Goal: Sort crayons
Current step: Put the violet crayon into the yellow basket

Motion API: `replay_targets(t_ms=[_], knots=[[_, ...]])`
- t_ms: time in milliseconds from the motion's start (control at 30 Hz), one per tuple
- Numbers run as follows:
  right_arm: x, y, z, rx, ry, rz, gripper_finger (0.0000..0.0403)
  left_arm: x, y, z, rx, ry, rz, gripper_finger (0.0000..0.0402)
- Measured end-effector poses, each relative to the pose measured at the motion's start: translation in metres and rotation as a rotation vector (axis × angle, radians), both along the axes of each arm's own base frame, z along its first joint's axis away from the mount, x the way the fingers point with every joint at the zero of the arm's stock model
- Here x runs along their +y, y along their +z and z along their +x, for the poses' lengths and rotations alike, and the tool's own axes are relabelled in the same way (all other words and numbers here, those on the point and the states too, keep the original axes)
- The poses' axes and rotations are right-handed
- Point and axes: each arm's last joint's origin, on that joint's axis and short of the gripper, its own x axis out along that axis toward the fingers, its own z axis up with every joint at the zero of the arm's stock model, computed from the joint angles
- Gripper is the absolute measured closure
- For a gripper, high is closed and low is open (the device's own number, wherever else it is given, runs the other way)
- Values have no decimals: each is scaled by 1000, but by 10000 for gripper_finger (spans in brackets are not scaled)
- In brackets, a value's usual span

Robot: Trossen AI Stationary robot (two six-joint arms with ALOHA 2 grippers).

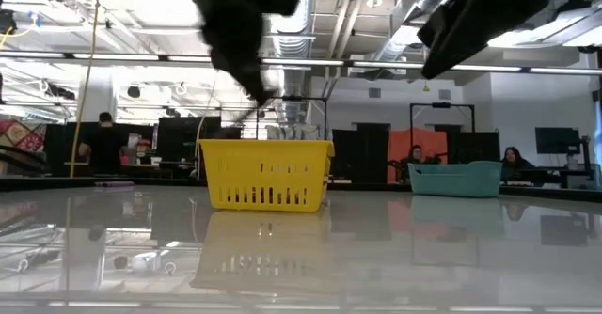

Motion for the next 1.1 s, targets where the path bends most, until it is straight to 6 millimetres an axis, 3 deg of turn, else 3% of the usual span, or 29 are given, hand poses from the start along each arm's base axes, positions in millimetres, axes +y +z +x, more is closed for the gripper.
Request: replay_targets(t_ms=[100,300,667,867,1100], knots=[[7,-2,-5,29,11,11,265,19,0,10,-98,150,-118,401],[20,-5,-16,63,8,-10,265,29,0,14,-144,213,-151,401],[27,-6,-23,58,-11,-77,265,21,-26,29,-118,252,-261,395],[26,-7,-23,63,-14,-82,265,19,-26,26,-109,263,-219,332],[25,-7,-23,58,-22,-93,265,34,9,8,-182,321,-59,238]])
